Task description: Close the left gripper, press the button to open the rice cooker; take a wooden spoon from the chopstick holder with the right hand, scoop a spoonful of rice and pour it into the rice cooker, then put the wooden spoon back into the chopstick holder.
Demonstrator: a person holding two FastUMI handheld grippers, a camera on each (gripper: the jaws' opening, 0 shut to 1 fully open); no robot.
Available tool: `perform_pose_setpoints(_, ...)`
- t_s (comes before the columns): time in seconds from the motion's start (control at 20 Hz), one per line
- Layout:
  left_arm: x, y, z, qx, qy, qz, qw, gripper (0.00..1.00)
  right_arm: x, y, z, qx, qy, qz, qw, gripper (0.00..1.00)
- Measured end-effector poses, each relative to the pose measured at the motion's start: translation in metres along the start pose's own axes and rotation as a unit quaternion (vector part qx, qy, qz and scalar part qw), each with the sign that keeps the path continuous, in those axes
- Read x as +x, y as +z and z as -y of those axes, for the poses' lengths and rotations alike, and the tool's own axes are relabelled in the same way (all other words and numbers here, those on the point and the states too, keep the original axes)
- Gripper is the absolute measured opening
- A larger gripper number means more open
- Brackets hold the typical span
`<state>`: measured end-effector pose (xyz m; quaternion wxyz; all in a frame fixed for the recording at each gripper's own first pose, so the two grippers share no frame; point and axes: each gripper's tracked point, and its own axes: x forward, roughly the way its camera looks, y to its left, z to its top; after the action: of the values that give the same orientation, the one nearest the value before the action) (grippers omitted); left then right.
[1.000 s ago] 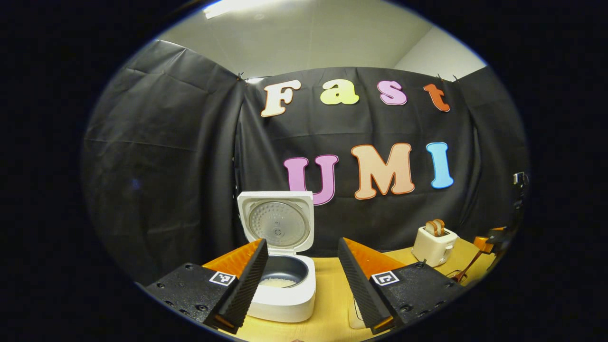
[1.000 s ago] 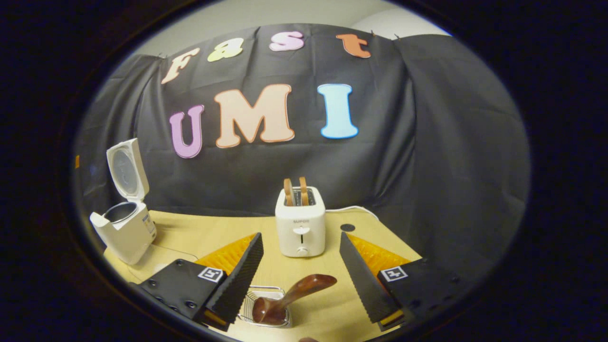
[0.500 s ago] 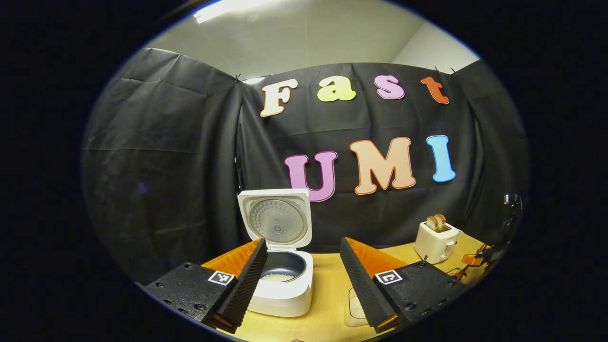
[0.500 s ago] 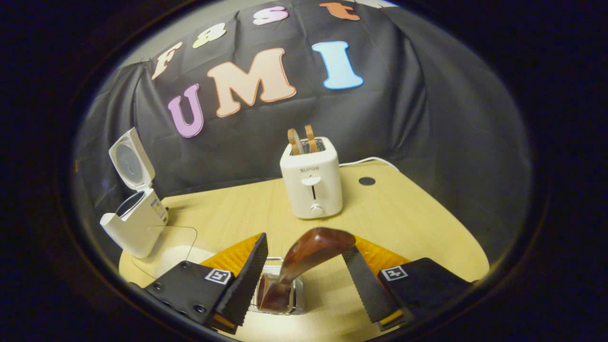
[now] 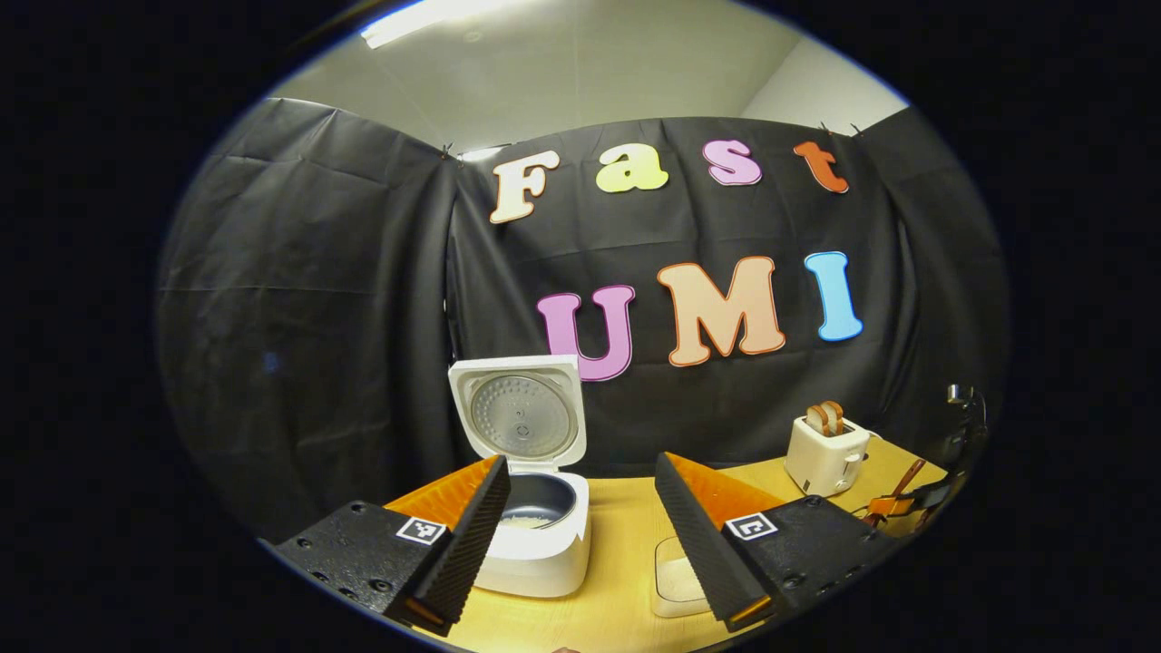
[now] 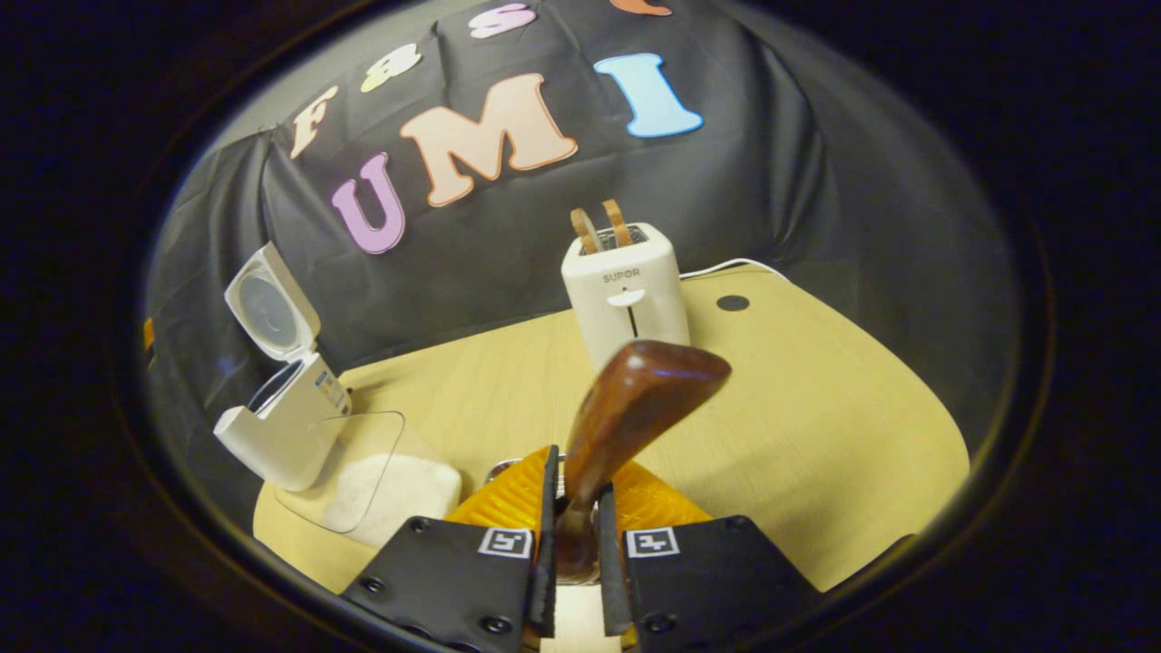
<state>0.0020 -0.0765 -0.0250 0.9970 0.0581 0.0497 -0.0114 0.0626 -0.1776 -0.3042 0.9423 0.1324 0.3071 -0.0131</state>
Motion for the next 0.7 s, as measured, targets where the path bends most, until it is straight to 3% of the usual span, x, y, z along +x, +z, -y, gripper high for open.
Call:
perform_pose_setpoints(0.25, 0.008, -0.006, -0.018, -0.022, -0.011, 0.001, 1.000, 0.95, -0.012, 0.020, -0.005, -0.013, -0.023, 0.041, 0.999, 0.14)
perform_pose_setpoints(0.4, 0.014, -0.005, -0.034, -0.034, -0.015, 0.004, 0.999, 0.96, -0.028, 0.036, -0.012, -0.013, -0.043, 0.057, 0.997, 0.14)
perform_pose_setpoints(0.45, 0.017, -0.005, -0.039, -0.036, -0.016, 0.006, 0.999, 1.00, -0.034, 0.043, -0.014, -0.014, -0.048, 0.064, 0.997, 0.14)
perform_pose_setpoints(0.5, 0.019, -0.005, -0.045, -0.037, -0.016, 0.007, 0.999, 0.95, -0.039, 0.050, -0.018, -0.013, -0.052, 0.073, 0.996, 0.15)
perform_pose_setpoints(0.55, 0.021, -0.004, -0.049, -0.039, -0.017, 0.008, 0.999, 1.00, -0.044, 0.057, -0.023, -0.012, -0.055, 0.082, 0.995, 0.14)
perform_pose_setpoints(0.65, 0.025, -0.003, -0.057, -0.044, -0.021, 0.012, 0.999, 0.95, -0.051, 0.067, -0.032, -0.009, -0.060, 0.096, 0.994, 0.17)
perform_pose_setpoints(0.7, 0.028, -0.003, -0.061, -0.046, -0.024, 0.013, 0.999, 0.99, -0.053, 0.071, -0.039, -0.003, -0.059, 0.101, 0.993, 0.17)
